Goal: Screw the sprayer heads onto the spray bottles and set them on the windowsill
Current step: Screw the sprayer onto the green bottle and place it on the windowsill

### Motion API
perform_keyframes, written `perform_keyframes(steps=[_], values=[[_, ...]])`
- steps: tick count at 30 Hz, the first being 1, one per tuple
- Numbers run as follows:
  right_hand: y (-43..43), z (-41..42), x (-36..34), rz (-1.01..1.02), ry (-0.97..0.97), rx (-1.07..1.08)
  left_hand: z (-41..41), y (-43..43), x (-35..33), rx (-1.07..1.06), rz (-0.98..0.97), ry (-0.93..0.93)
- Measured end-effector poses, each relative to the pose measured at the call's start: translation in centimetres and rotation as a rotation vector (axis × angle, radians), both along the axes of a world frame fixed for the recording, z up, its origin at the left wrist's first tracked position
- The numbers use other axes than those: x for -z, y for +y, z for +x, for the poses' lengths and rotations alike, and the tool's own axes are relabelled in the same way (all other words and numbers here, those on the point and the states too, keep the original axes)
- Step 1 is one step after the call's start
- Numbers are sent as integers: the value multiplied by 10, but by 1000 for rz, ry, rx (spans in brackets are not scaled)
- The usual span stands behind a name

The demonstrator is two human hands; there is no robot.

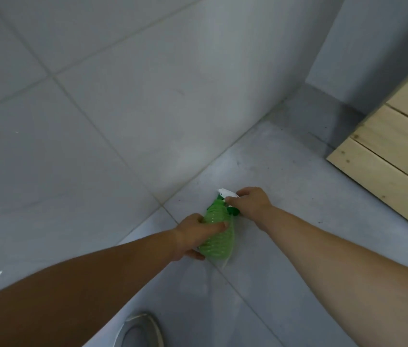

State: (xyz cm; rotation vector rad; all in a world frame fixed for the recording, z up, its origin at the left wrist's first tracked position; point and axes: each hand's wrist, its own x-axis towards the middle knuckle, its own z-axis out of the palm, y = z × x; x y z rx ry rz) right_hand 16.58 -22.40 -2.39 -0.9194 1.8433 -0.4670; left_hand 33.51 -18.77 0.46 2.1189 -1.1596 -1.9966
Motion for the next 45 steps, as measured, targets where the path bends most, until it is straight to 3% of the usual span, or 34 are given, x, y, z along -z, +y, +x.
perform_keyframes(steps=[10, 20, 26, 29, 32, 36, 45], values=[[26, -41, -51, 33, -277, 159, -12, 16, -51, 78, -88, 70], [79, -91, -244, -270, -302, 162, -52, 50, -212, 241, -330, 237], [138, -104, -355, -405, -350, 55, -58, 90, -299, 294, -483, 337], [172, -108, -394, -532, -264, 34, -56, 114, -331, 333, -568, 370], [194, -115, -427, -699, -216, 115, -52, 130, -344, 321, -614, 404], [215, -127, -463, -880, -323, 264, -48, 139, -350, 289, -669, 380], [234, -139, -475, -1002, -485, 369, -50, 144, -345, 341, -735, 298]])
